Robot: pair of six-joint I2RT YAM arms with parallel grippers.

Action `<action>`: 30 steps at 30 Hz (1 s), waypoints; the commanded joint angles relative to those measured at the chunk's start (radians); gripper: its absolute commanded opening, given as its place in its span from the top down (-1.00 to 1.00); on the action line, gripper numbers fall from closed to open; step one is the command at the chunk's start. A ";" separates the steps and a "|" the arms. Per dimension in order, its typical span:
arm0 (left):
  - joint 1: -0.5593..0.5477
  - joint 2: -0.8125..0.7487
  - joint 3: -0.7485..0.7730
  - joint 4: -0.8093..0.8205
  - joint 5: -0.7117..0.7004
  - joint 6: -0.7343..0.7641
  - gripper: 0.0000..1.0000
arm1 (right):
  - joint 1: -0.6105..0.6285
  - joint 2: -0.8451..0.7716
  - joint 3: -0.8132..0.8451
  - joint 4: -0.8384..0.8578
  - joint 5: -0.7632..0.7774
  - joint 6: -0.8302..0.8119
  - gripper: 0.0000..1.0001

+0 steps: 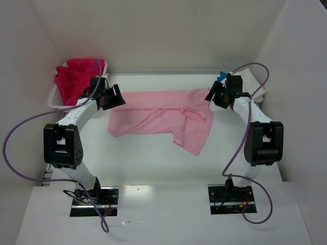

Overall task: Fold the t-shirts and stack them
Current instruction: Fold the flattened tshirt in 1/3 of the way, then grap the side of the flattened tshirt closest away from the robot with both arms

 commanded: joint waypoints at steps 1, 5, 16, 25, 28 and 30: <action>-0.023 -0.092 -0.068 -0.078 0.026 0.025 -0.49 | 0.009 -0.141 -0.141 -0.030 -0.024 0.086 -0.47; -0.050 -0.172 -0.144 -0.164 0.022 0.006 -0.50 | 0.072 -0.236 -0.263 -0.043 -0.020 0.150 -0.48; -0.058 -0.227 -0.291 -0.201 -0.022 -0.049 -0.50 | 0.226 -0.300 -0.454 -0.087 0.020 0.305 -0.45; -0.058 -0.124 -0.291 -0.159 -0.090 -0.071 -0.48 | 0.235 -0.374 -0.510 -0.188 0.149 0.353 -0.43; -0.058 -0.084 -0.282 -0.159 -0.132 -0.090 -0.45 | 0.235 -0.350 -0.510 -0.199 0.181 0.362 -0.43; -0.058 -0.075 -0.282 -0.148 -0.146 -0.091 -0.43 | 0.235 -0.338 -0.510 -0.190 0.181 0.371 -0.43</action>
